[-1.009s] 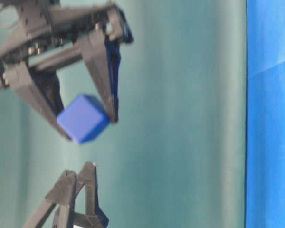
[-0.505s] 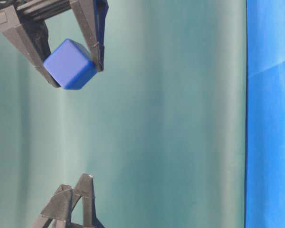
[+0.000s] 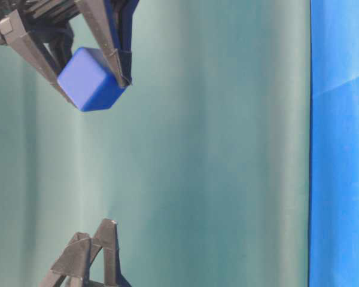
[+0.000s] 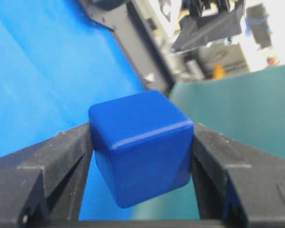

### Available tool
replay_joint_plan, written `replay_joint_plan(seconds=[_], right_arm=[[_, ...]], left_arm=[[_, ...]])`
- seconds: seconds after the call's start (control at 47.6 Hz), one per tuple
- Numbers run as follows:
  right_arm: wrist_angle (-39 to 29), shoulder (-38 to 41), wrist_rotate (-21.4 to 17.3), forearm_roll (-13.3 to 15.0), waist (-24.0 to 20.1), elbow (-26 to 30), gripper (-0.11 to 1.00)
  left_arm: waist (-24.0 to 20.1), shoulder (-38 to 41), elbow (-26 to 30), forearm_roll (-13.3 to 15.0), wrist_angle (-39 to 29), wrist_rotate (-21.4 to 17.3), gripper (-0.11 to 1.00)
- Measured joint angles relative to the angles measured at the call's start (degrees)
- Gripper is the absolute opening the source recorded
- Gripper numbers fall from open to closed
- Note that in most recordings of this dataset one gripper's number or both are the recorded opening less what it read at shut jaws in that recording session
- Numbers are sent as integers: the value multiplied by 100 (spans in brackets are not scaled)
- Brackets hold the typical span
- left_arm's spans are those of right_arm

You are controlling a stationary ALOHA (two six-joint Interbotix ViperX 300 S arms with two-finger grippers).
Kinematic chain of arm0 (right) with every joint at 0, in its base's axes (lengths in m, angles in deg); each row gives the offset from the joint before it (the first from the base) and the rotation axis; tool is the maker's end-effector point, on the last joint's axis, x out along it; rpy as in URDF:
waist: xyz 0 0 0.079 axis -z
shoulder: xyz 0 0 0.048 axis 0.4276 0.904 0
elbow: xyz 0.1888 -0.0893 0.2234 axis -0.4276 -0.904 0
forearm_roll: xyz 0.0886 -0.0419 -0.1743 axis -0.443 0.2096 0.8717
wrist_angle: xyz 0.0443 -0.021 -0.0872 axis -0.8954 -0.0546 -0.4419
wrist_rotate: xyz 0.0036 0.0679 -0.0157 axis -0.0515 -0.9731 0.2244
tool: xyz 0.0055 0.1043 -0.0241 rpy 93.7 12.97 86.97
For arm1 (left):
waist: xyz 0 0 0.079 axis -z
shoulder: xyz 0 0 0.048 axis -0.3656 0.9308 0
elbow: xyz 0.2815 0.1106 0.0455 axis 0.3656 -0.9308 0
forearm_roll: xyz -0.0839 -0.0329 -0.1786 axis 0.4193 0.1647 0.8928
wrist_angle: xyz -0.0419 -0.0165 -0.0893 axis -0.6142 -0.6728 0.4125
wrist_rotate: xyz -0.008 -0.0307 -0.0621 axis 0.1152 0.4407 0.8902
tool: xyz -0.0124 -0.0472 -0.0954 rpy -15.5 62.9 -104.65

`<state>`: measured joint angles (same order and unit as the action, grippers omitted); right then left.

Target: Handover the blue block to the right arm after grasping it with the left arm, then place it in the designated position.

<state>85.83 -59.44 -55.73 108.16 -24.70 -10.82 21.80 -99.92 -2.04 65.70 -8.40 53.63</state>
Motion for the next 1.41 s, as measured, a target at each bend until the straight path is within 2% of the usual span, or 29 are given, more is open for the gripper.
replay_joint_plan(seconds=[0.126,0.273,0.462,0.61,0.736,1.408], right_arm=[[-123,-26,-809,-316,-26,-9,45],[-272,-97,-1925,-615,-26,-26,45],[-352,-185,-3313,-677,-26,-79,45],[-369,-237,-3999,-686,-35,-97,45],[-378,-255,-4201,-686,-35,-105,45],[-422,-255,-4210,-686,-35,-105,45]], left_arm=[[0,0,-9,0,-9,0,93],[0,0,0,9,0,-35,93],[-9,0,0,0,0,-70,93],[-9,0,0,0,-9,-62,93],[0,0,0,0,0,-79,93],[0,0,0,0,0,-79,93]])
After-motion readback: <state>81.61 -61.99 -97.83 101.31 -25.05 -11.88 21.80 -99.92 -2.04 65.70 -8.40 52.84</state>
